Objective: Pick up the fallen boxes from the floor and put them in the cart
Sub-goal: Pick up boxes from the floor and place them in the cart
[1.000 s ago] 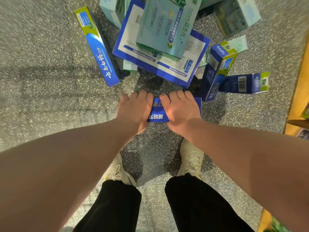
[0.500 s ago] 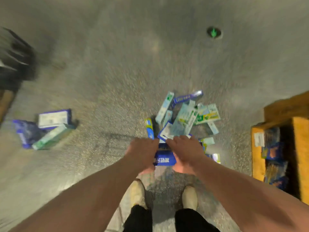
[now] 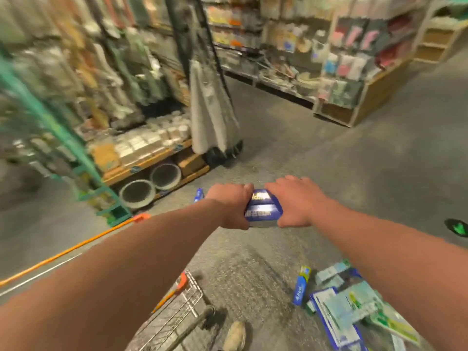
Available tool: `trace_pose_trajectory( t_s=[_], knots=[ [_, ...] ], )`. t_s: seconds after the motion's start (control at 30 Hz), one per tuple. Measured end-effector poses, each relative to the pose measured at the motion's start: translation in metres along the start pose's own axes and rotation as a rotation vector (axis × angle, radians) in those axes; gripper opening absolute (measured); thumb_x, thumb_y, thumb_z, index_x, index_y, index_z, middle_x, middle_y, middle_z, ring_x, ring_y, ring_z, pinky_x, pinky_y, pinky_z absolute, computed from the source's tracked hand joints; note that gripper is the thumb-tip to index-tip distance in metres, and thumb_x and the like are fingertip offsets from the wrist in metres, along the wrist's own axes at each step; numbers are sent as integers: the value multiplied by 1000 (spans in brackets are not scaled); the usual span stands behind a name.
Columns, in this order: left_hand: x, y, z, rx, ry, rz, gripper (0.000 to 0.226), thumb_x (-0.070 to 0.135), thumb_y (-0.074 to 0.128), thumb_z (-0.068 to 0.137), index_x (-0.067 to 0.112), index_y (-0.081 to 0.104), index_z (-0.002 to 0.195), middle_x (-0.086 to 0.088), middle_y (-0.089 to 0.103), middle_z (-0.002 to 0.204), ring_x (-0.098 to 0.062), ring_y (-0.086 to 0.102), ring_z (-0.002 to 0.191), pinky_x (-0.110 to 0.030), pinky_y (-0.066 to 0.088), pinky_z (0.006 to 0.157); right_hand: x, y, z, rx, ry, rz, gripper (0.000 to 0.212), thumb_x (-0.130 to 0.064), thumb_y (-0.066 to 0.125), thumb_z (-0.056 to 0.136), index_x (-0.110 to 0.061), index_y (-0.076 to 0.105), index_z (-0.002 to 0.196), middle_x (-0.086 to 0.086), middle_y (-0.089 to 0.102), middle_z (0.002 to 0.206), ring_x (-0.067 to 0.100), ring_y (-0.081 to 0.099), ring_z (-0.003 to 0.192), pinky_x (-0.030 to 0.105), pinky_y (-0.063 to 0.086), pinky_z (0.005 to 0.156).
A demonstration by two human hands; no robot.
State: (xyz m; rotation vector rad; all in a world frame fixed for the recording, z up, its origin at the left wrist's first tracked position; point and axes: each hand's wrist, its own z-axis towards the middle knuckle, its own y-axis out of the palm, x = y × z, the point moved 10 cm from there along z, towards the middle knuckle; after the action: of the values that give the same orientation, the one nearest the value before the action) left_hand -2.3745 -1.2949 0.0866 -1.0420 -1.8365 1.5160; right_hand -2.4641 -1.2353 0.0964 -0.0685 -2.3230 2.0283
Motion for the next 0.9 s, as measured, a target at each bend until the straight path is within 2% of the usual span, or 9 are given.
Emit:
trace_pose_trajectory(
  t_s=[0.1,0.2,0.3,0.37,0.5,0.6,0.7,0.8,0.9],
  knots=[
    [-66,-25,-59,39,-148,23,65,56,76,68,24,45,115,3,62,104,-26,65,92,-33,47,67,-74,-44,27,72,-160,-22,59,-51,73,65,-32,51,117,-6,57,107,23,54,107,38,43,82],
    [-129,-35,-121,55,-273,35,67,58,76,66,24,45,116,2,65,107,-28,66,96,-34,48,68,-154,-74,49,131,-290,-43,52,-50,71,66,-32,50,110,-6,56,103,24,54,107,39,41,80],
    [-189,-29,-178,44,-386,29,67,61,75,66,25,46,115,4,65,106,-26,66,94,-33,49,67,-236,-85,70,125,-406,-24,51,-53,73,64,-33,47,104,-8,50,96,24,54,105,40,42,81],
    [-226,-12,-209,17,-451,33,67,60,77,66,25,44,113,4,64,105,-26,66,93,-33,46,66,-285,-80,85,107,-464,-18,56,-56,74,63,-32,51,108,-7,56,100,24,55,104,41,47,84],
    [-302,57,-260,-69,-556,-50,66,60,76,65,27,43,111,6,63,102,-25,66,89,-36,55,69,-383,-44,124,30,-561,-28,58,-55,78,61,-31,53,108,-4,63,104,25,59,104,40,51,84],
    [-362,121,-293,-133,-601,-120,71,63,76,65,26,43,115,4,64,105,-27,66,93,-35,51,68,-460,0,157,-39,-623,-54,59,-56,78,61,-30,52,107,-3,63,105,25,58,104,39,50,81],
    [-421,188,-328,-165,-644,-199,70,60,77,62,25,43,113,1,65,108,-29,67,96,-37,55,74,-539,46,190,-84,-663,-45,51,-48,76,66,-30,54,109,-4,63,105,24,60,105,37,46,78],
    [-462,262,-372,-193,-748,-323,66,53,78,62,24,42,109,-1,65,111,-29,67,99,-38,55,78,-619,98,211,-136,-752,-62,46,-47,73,70,-30,54,108,-3,63,107,26,59,107,38,48,85],
    [-477,339,-409,-221,-897,-498,66,51,79,64,22,42,110,-1,63,111,-28,65,102,-36,50,78,-684,158,219,-207,-870,-160,51,-45,72,76,-27,52,119,0,60,118,25,55,115,41,44,95]
  ],
)
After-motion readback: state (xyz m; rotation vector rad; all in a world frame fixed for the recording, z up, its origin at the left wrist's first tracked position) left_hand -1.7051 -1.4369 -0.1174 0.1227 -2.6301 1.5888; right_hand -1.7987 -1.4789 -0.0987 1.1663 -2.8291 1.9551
